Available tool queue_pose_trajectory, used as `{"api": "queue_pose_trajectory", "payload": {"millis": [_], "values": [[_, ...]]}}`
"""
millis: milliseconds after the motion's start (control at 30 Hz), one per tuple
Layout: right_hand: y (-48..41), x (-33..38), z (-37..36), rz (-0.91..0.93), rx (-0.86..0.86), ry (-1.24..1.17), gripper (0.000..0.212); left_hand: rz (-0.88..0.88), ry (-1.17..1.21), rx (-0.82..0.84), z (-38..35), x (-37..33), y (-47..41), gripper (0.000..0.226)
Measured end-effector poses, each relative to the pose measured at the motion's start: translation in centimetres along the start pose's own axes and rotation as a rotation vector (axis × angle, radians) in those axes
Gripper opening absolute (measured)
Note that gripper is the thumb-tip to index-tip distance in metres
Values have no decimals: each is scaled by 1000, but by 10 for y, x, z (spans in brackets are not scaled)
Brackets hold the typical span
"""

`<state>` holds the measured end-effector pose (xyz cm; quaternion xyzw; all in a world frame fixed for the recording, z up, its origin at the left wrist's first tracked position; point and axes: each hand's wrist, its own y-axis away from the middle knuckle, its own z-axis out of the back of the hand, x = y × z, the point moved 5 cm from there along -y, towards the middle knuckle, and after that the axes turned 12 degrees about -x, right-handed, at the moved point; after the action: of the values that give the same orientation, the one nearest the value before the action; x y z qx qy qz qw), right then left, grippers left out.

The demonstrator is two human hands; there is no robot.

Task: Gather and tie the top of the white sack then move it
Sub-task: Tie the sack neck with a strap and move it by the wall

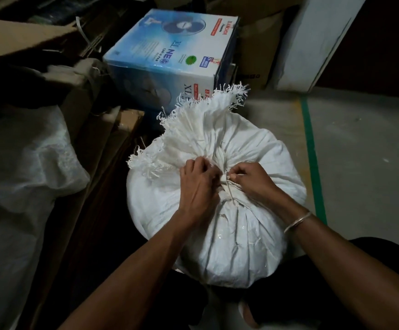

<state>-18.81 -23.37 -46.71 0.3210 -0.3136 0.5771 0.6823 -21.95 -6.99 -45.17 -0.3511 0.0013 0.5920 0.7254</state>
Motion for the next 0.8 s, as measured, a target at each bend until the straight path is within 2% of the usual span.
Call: {"api": "queue_pose_trajectory", "payload": {"millis": [167, 233, 367, 500, 667, 800], "values": [[8, -7, -3, 23, 0, -58, 9, -9, -48, 141, -15, 1, -1, 31], [12, -5, 3, 78, -41, 22, 6, -20, -58, 181, -18, 1, 0, 31], [12, 11, 13, 188, -114, 201, 6, -5, -4, 94, -12, 1, 1, 28], [7, 8, 10, 105, -153, 149, 7, 81, 167, -15, -9, 6, 2, 20], [1, 7, 7, 129, -101, 136, 7, 178, 262, 27, -16, 17, -2, 31], [6, -1, -12, 69, -62, 167, 11, 287, 304, 85, -20, 24, 7, 28]]}}
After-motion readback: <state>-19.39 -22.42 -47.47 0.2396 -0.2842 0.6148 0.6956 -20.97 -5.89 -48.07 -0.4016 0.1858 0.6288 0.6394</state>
